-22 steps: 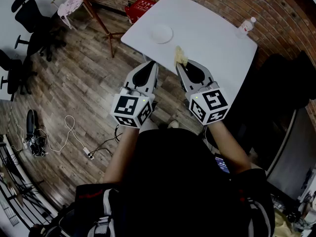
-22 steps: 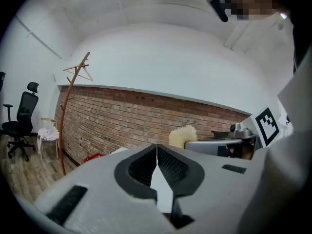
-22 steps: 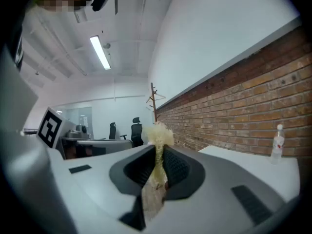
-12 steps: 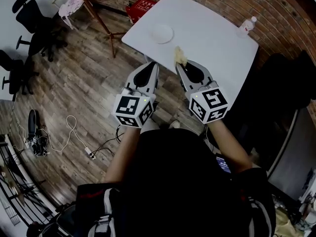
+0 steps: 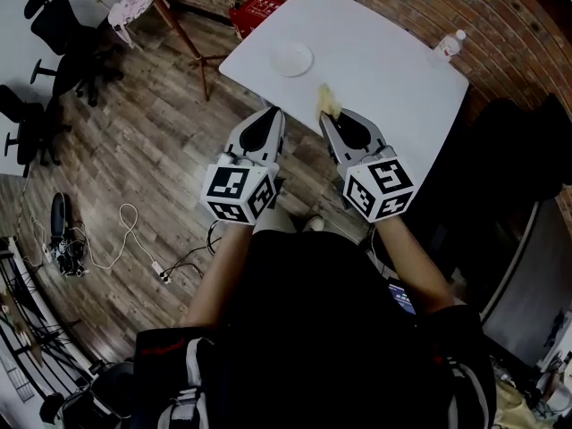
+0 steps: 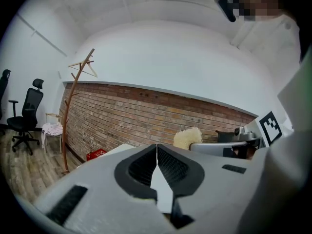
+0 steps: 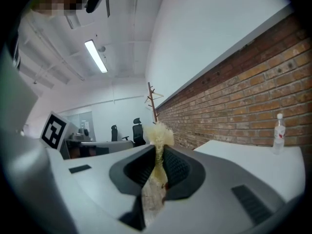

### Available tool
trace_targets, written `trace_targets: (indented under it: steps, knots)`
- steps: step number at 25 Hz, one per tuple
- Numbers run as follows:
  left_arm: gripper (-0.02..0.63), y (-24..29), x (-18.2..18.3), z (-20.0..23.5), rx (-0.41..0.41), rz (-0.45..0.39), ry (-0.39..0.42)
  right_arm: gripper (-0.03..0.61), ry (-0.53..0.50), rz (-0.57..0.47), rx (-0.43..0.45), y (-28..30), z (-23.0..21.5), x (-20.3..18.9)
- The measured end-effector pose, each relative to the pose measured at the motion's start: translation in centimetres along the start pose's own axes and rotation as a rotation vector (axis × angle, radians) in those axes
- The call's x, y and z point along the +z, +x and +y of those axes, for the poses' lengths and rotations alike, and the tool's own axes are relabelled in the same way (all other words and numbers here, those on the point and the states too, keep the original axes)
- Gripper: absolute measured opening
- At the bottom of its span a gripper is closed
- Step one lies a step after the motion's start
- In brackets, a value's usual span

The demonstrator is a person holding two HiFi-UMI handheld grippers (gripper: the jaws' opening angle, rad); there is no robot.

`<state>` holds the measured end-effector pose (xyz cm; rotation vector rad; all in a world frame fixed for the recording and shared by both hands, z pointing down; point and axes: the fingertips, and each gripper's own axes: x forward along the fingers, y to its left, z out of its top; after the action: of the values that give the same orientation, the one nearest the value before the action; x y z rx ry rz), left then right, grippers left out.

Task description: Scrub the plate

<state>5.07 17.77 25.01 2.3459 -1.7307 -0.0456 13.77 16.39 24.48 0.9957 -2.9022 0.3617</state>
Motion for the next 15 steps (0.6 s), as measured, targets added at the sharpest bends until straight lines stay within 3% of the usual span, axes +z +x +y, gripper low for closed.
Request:
trace_targets:
  steps: [15]
  knots:
    - [0.023, 4.5, 0.1, 3.2, 0.005, 0.022, -0.040, 0.055, 0.020, 0.018, 0.000, 4.2, -3.1, 0.3]
